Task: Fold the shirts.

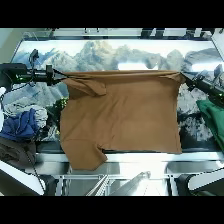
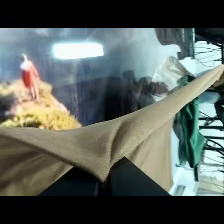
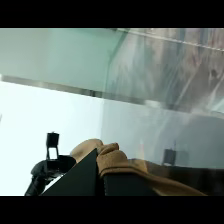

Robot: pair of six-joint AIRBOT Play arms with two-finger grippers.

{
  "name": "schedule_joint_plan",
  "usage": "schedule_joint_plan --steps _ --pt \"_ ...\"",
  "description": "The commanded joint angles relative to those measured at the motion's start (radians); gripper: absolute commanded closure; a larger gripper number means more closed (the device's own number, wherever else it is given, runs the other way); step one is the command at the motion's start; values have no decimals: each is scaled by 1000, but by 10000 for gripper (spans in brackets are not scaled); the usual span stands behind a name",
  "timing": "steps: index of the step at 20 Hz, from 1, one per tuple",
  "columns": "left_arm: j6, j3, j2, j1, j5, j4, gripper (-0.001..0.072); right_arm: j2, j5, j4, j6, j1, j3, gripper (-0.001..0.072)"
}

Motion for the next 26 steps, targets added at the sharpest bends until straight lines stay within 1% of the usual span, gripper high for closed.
schedule_joint_plan --steps 1,3,5,8,10,11,13,15,16,20,23,24,25,26 --pt "-68 107 -79 -3 91 6 681 -46 31 -67 49 -6 55 693" --pt "-88 119 -102 -4 131 12 682 -47 24 -220 95 -17 55 693" --pt "-90 100 -102 -3 168 15 682 -47 34 -357 150 -33 54 693" --pt "-109 53 -102 -4 296 15 682 -47 126 -505 224 -50 54 693" --pt "-117 -4 -100 -4 313 15 689 -46 160 -615 263 -49 50 693" --pt "-108 -48 -93 -4 304 16 690 -43 169 -644 262 -48 38 694" --pt "-54 -135 -64 -4 243 50 690 -23 140 -650 209 -48 -11 695" --pt "-32 -210 -27 -4 144 103 690 8 64 -651 175 -48 -60 695" --pt "-24 -237 -17 -4 128 103 690 10 51 -651 166 -48 -70 695" --pt "-25 -324 9 -4 120 142 690 10 6 -651 138 -48 -101 694" --pt "-25 -342 11 -4 118 146 689 10 -12 -651 139 -48 -106 690" --pt "-28 -339 11 -4 122 147 687 11 -11 -652 138 -48 -106 670" --pt "-39 -332 11 -4 124 147 601 14 -12 -652 139 -48 -106 527" --pt "-54 -321 11 -4 135 147 386 19 -12 -653 139 -50 -106 436"
